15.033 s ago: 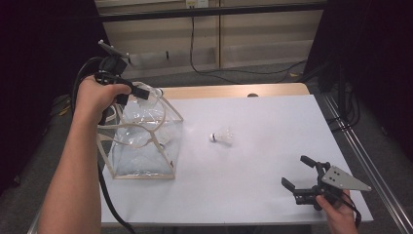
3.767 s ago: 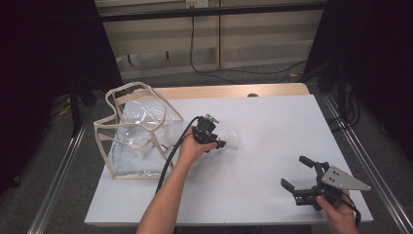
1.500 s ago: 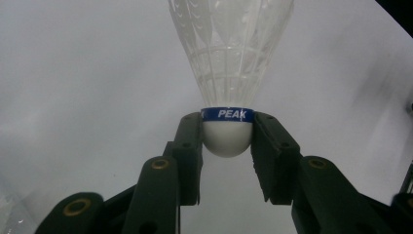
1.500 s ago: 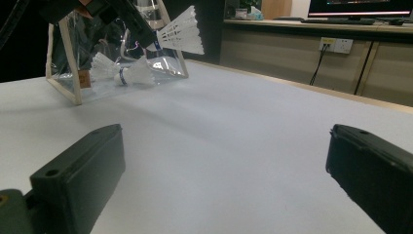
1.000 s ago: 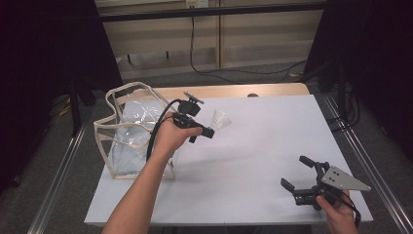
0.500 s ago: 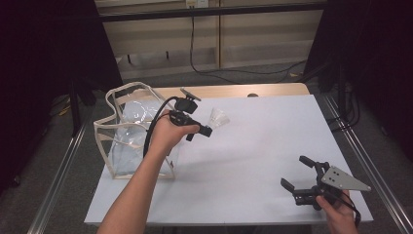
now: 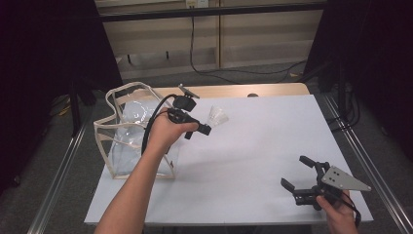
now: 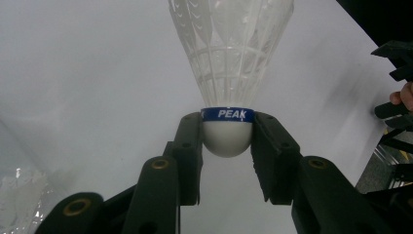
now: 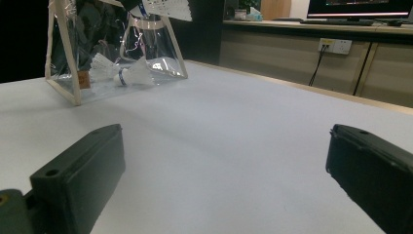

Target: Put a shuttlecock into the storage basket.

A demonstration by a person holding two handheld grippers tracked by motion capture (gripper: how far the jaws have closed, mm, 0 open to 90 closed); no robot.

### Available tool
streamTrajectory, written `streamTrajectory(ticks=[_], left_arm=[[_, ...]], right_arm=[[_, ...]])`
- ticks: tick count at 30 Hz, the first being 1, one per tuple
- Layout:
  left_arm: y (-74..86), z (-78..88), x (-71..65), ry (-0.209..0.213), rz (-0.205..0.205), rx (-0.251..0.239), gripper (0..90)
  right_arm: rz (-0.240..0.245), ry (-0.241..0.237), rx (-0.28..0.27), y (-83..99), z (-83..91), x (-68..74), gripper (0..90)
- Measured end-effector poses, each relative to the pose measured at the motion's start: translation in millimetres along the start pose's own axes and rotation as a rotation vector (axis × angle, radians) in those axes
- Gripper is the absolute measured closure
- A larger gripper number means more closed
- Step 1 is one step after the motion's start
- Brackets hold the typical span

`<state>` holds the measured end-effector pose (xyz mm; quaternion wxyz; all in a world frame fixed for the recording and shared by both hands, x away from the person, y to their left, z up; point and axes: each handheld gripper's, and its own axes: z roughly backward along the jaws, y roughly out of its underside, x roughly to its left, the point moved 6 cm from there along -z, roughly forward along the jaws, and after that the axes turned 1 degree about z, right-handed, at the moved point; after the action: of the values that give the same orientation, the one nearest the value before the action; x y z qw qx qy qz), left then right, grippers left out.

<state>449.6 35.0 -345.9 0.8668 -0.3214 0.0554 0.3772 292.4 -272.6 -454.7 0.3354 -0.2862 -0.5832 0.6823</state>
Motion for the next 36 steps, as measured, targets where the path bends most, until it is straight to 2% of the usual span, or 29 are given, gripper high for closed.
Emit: streamTrajectory(ticks=[15,36], left_arm=[[-3.5,16.5,-1.9,-0.006,0.010,0.002,65.5],[-7.6,37.7,4.6,-0.008,0.044,-0.008,65.6]], right_arm=[[0.001,0.002,0.000,-0.1,0.5,-0.2,0.7],[0.002,0.001,-0.001,-0.2,0.4,-0.3,0.8]])
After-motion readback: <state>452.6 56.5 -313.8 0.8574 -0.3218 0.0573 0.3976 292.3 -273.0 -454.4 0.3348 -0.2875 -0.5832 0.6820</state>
